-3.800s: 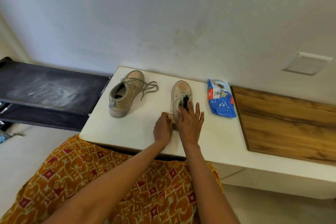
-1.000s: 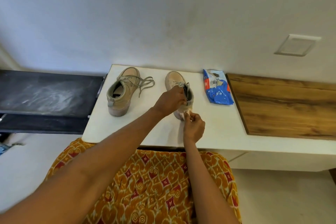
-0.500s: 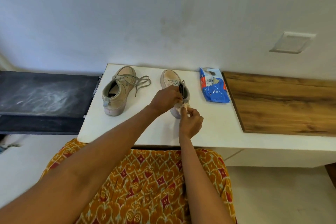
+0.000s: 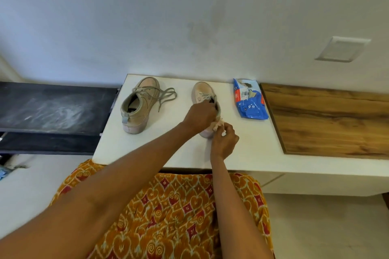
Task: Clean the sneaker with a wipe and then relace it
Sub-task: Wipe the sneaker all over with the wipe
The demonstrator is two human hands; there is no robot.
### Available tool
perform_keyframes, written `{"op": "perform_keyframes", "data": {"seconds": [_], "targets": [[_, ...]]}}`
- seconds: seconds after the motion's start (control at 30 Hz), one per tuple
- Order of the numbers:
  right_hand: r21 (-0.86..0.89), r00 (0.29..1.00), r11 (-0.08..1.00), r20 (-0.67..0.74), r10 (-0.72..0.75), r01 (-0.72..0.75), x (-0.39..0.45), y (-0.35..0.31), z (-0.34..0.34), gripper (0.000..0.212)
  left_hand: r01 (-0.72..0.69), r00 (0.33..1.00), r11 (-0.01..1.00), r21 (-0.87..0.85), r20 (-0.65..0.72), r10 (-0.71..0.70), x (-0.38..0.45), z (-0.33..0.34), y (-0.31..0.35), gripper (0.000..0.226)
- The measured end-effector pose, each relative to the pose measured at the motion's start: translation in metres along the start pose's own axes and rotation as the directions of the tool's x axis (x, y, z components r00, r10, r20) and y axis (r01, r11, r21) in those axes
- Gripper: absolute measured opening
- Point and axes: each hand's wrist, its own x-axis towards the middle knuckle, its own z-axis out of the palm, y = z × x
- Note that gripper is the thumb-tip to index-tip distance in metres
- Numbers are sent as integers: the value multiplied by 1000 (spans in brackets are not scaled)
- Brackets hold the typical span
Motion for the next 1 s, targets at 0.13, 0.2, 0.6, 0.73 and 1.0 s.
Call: {"op": "perform_keyframes", "data": {"seconds": [0.13, 0.2, 0.6, 0.73, 1.0], "targets": [[-72, 996, 995, 57, 70, -66, 2, 5, 3, 22, -12, 1000, 999, -51, -13, 12, -19, -3, -24, 25], [68, 997, 997, 67, -36, 31, -4, -2, 7, 19, -15, 999, 995, -96, -53, 10, -32, -1, -33, 25], [283, 996, 956, 8, -86, 80, -11, -16, 19, 13, -126, 981, 969, -211, -171, 90, -59, 8, -56, 30], [239, 999, 971, 29, 23, -29, -7, -6, 24, 16, -147, 983, 967, -208, -142, 119, -59, 3, -65, 13], [320, 985, 932, -44, -166, 172, -15, -34, 29, 11, -182, 983, 965, -189, -55, 175, -59, -5, -79, 14]]}}
